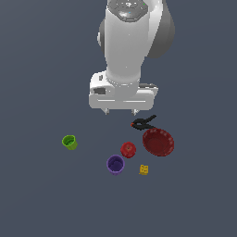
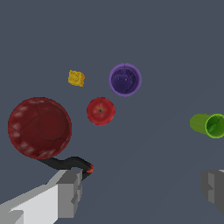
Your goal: Pick up a designated object from a clutter of objects.
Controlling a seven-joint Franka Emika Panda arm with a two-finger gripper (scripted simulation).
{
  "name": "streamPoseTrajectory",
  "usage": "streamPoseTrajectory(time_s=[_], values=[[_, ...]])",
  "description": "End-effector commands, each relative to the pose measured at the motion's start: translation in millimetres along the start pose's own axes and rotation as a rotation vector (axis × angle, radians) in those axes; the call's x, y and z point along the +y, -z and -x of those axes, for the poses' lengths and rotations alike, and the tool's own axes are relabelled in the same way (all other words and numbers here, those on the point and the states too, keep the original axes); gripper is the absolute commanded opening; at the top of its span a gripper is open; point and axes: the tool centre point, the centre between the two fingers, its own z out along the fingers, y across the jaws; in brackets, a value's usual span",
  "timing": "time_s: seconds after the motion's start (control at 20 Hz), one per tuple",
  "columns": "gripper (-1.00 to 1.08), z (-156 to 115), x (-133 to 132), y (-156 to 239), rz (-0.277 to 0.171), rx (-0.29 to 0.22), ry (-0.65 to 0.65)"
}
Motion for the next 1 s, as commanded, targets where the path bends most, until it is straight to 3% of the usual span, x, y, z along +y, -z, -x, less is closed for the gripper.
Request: streamPoseTrajectory(time_s=[0.0,0.95], values=[[1.00,-11.2,-6.1,-8.8,-0.001,0.003,-0.010],[1.00,-114.1,-85.4,-137.0,-0.023,0.038,-0.128]])
